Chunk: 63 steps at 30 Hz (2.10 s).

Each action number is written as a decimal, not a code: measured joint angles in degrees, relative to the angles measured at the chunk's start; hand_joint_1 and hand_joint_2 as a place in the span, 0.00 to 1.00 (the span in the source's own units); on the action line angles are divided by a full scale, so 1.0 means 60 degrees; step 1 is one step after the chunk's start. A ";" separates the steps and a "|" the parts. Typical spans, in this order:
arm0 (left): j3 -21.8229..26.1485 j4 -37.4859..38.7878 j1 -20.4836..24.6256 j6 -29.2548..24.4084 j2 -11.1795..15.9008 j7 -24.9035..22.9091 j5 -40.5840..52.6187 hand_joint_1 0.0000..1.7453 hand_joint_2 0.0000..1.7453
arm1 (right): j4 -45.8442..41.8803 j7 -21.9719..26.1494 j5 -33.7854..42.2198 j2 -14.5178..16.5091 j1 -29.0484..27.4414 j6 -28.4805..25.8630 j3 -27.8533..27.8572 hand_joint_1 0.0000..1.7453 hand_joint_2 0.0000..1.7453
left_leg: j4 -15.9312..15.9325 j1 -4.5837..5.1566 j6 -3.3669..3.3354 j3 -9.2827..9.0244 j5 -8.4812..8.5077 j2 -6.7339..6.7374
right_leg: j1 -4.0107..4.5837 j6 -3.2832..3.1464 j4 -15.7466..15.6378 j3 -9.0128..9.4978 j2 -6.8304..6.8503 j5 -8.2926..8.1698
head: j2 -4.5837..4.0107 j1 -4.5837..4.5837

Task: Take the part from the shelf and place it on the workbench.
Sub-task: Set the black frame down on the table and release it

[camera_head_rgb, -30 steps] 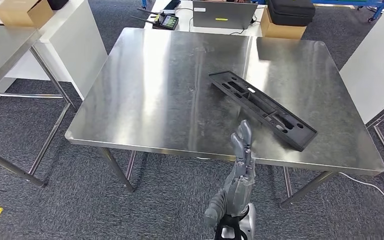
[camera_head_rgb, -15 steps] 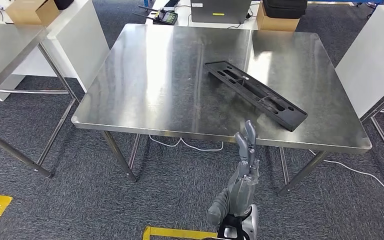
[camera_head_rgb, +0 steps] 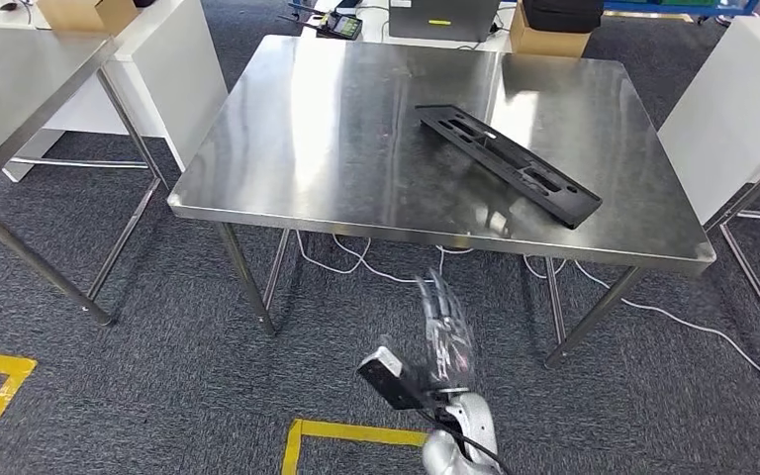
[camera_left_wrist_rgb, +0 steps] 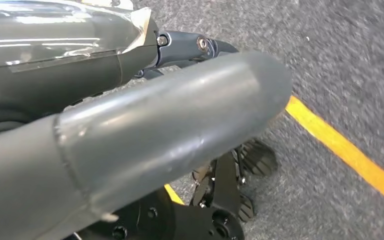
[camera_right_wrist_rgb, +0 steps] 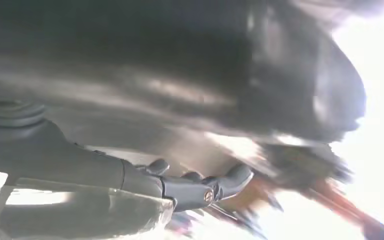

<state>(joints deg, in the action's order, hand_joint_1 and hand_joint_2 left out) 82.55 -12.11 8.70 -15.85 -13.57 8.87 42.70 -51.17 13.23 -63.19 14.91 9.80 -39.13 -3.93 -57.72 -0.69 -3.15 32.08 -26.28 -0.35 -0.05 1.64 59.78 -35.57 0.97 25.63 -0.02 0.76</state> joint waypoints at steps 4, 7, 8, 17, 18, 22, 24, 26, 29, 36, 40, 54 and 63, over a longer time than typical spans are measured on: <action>0.0053 0.0001 0.0004 -0.0112 -0.0015 0.0072 -0.0006 0.00 0.00 | 0.3084 -0.3060 -0.1186 -0.0247 0.0124 0.0957 0.1327 0.00 0.00 | 0.0010 0.0013 -0.0095 0.0580 0.0539 0.0007 | -0.0059 -0.0090 0.2116 -0.0693 -0.0047 0.1466 | 0.0001 -0.0076; 0.0064 0.0004 -0.0008 -0.0235 -0.0039 0.0101 -0.0005 0.00 0.00 | 0.4345 -0.4100 -0.1189 -0.0445 -0.0132 0.1752 0.1932 0.00 0.00 | -0.0011 0.0021 -0.0030 0.0984 0.0855 0.0019 | -0.0070 0.0120 0.1716 0.0144 -0.0079 0.1257 | 0.0000 -0.0082; 0.0066 0.0004 -0.0005 -0.0256 -0.0054 0.0109 -0.0005 0.00 0.00 | 0.4618 -0.4201 -0.1179 -0.0497 -0.0171 0.1851 0.2080 0.00 0.00 | -0.0016 0.0027 0.0012 0.1082 0.0948 0.0026 | -0.0059 0.0128 0.0999 0.0730 -0.0083 0.1159 | 0.0000 -0.0084; 0.0096 0.0013 -0.0054 -0.0433 -0.0121 -0.0159 -0.0005 0.00 0.00 | 0.6012 -0.6157 -0.1390 -0.0662 -0.0425 0.3566 0.2685 0.00 0.00 | -0.1201 -0.0006 0.0481 0.1711 -0.0106 0.0069 | -0.0119 -0.0481 -0.0702 0.1219 -0.0005 0.0442 | 0.0000 -0.0047; 0.0102 0.0014 -0.0059 -0.0469 -0.0124 -0.0208 -0.0005 0.00 0.00 | 0.6074 -0.6176 -0.1467 -0.0666 -0.0459 0.3615 0.2696 0.00 0.00 | -0.1891 -0.0020 0.0541 0.1841 -0.0619 0.0065 | -0.0115 -0.0497 -0.0693 0.1077 0.0000 0.0315 | 0.0000 -0.0040; 0.0129 0.0025 -0.0062 -0.0726 -0.0165 -0.0445 -0.0018 0.00 0.00 | 0.6246 -0.6168 -0.1920 -0.0658 -0.0417 0.3642 0.2685 0.00 0.00 | -0.2656 -0.0117 0.0666 0.1171 -0.0557 0.0071 | -0.0114 -0.0382 -0.0619 0.0490 0.0025 -0.0149 | 0.0000 -0.0038; 0.0132 0.0033 -0.0046 -0.0857 -0.0198 -0.0513 -0.0029 0.00 0.00 | 0.6274 -0.6125 -0.2026 -0.0629 -0.0269 0.3599 0.2662 0.00 0.00 | -0.1239 -0.0146 0.0621 -0.0085 -0.0461 0.0062 | -0.0101 -0.0285 -0.0563 0.0263 0.0006 -0.0337 | 0.0000 -0.0032; 0.0133 0.0040 -0.0011 -0.0920 -0.0235 -0.0538 -0.0033 0.00 0.00 | 0.6292 -0.6105 -0.2068 -0.0600 -0.0095 0.3577 0.2650 0.00 0.00 | -0.0015 -0.0109 0.0520 -0.0965 -0.0741 0.0042 | -0.0071 -0.0142 -0.0537 0.0153 0.0007 -0.0514 | 0.0001 -0.0035; 0.0137 0.0052 -0.0002 -0.0959 -0.0301 -0.0562 -0.0048 0.00 0.00 | 0.6345 -0.6101 -0.2088 -0.0582 0.0060 0.3567 0.2648 0.00 0.00 | 0.0342 -0.0017 0.0253 -0.0925 -0.0646 0.0063 | -0.0071 0.0057 -0.0550 0.0011 0.0024 -0.0693 | 0.0001 -0.0034; 0.0139 0.0055 -0.0005 -0.1011 -0.0353 -0.0591 -0.0078 0.00 0.00 | 0.6427 -0.5970 -0.2104 -0.0595 0.0064 0.3441 0.2648 0.00 0.00 | 0.0381 0.0027 -0.0022 0.0216 0.0319 0.0165 | -0.0117 0.0046 0.2420 -0.0507 -0.0099 0.1119 | 0.0001 -0.0144; 0.0139 0.0055 -0.0006 -0.1187 -0.0372 -0.0668 -0.0062 0.00 0.00 | 0.6437 -0.5694 -0.2121 -0.0553 0.0206 0.3228 0.2648 0.00 0.00 | 0.0192 0.0065 0.0139 0.0734 0.0713 0.0172 | -0.0104 0.0207 0.0145 0.1437 -0.0126 0.0738 | 0.0000 -0.0159; -0.0487 0.0055 -0.0158 -0.0140 -0.0186 -0.0721 0.1343 0.00 0.00 | 0.6522 -0.5788 -0.0850 -0.0640 -0.0332 0.2289 0.3546 0.00 0.00 | -0.1353 -0.0094 0.0579 0.0140 -0.0449 0.0068 | -0.0096 -0.0307 -0.0549 0.0826 0.0013 0.0258 | 0.0000 -0.0095; -0.1398 0.0048 -0.0249 0.0267 -0.0022 -0.0677 0.2283 0.00 0.00 | 0.6557 -0.5412 -0.0103 -0.0839 -0.0691 0.1826 0.4732 0.00 0.00 | 0.0204 0.0029 -0.0010 -0.0218 -0.0147 0.0100 | -0.0080 -0.0046 0.0887 -0.0068 -0.0067 0.1103 | 0.0000 -0.0158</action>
<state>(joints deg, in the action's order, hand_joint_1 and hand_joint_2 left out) 74.16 -11.82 7.20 -14.25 -13.70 4.81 56.40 -11.83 -19.24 -63.81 9.87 5.66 -28.17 24.46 -56.49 -0.52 -3.21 30.78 -27.16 0.24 -0.53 1.36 65.10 -35.98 0.57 32.25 -0.02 -0.18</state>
